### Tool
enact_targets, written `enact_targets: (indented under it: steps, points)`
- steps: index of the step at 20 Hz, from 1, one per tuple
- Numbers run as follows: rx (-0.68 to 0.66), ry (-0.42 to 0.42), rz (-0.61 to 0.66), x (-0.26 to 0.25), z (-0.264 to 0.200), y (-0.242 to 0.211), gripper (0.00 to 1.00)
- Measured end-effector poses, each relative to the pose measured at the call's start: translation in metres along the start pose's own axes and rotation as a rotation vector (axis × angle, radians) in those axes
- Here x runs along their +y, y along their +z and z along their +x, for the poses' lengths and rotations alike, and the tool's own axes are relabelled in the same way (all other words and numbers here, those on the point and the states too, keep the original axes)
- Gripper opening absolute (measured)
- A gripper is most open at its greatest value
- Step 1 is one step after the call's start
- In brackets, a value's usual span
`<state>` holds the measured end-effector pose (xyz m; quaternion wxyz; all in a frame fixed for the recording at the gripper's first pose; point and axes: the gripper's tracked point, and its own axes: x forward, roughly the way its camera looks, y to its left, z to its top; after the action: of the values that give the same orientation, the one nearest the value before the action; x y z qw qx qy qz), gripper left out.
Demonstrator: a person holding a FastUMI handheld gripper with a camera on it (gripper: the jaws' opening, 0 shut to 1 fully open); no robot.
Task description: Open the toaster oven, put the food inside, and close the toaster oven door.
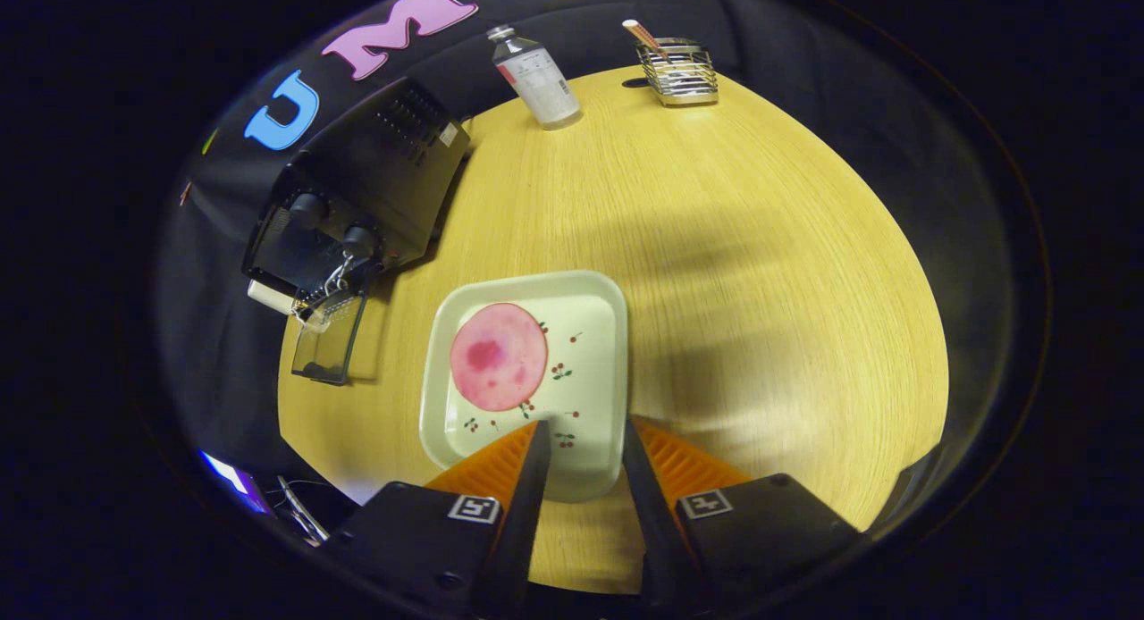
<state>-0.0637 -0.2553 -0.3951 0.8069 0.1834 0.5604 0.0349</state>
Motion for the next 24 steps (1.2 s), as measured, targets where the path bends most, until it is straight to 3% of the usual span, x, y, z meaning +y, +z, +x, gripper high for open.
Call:
enact_targets:
  steps: [2,3,4,6,9,11,13,16,19,24]
  points:
    - [0.016,-0.025,0.035,-0.004,0.006,0.004,0.34]
    - [0.022,-0.039,0.042,-0.006,0.006,0.005,0.30]
    - [0.023,-0.054,0.044,-0.008,0.005,0.003,0.20]
    - [0.011,-0.072,0.020,-0.008,0.003,0.004,0.12]
    - [-0.002,-0.095,-0.040,-0.005,0.006,0.004,0.12]
    - [-0.001,-0.048,-0.057,0.003,0.008,0.002,0.11]
    - [0.018,0.031,-0.018,0.014,0.010,-0.005,0.07]
    - [0.023,0.085,0.052,0.016,0.009,-0.004,0.06]
    - [0.049,0.170,0.201,0.027,0.007,-0.008,0.06]
    - [0.023,0.236,0.298,0.034,-0.009,0.000,0.06]
